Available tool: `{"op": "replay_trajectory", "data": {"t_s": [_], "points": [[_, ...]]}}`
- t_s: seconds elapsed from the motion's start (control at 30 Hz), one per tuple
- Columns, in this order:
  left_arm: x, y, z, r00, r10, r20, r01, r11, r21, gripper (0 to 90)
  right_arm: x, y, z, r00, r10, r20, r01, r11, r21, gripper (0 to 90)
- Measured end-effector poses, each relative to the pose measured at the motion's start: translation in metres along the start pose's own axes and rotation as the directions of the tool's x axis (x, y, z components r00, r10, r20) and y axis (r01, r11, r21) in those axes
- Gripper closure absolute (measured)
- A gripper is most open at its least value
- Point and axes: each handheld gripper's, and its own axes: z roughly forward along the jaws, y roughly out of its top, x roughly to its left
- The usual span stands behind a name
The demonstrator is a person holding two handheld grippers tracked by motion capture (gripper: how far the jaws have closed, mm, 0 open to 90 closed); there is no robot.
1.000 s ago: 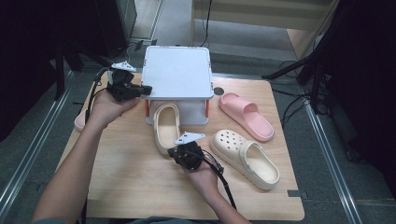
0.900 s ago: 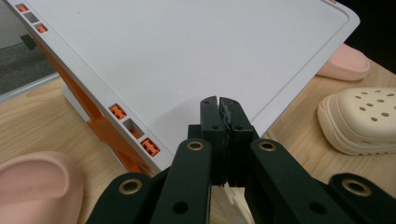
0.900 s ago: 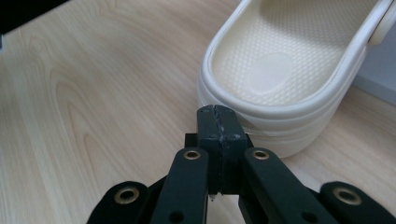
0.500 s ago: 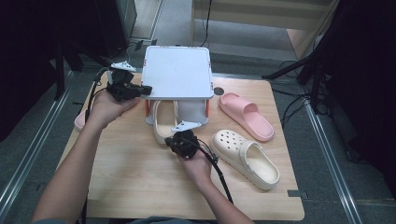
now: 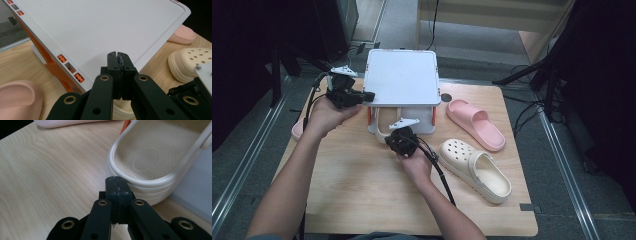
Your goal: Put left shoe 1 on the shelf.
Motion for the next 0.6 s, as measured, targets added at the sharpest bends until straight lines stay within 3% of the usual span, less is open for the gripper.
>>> {"op": "replay_trajectory", "data": {"t_s": [0.47,0.6], "points": [[0.0,0.0,0.0,1.0,-0.005,0.006,0.005,1.0,-0.004,89.0,-0.007,0.021,0.03,0.999,0.026,0.036,-0.025,0.999,-0.028,90.0],[-0.001,0.0,0.0,1.0,0.003,0.002,-0.003,1.0,-0.004,89.0,-0.009,0.022,0.034,0.9991,0.035,0.023,-0.034,0.999,-0.037,90.0]]}}
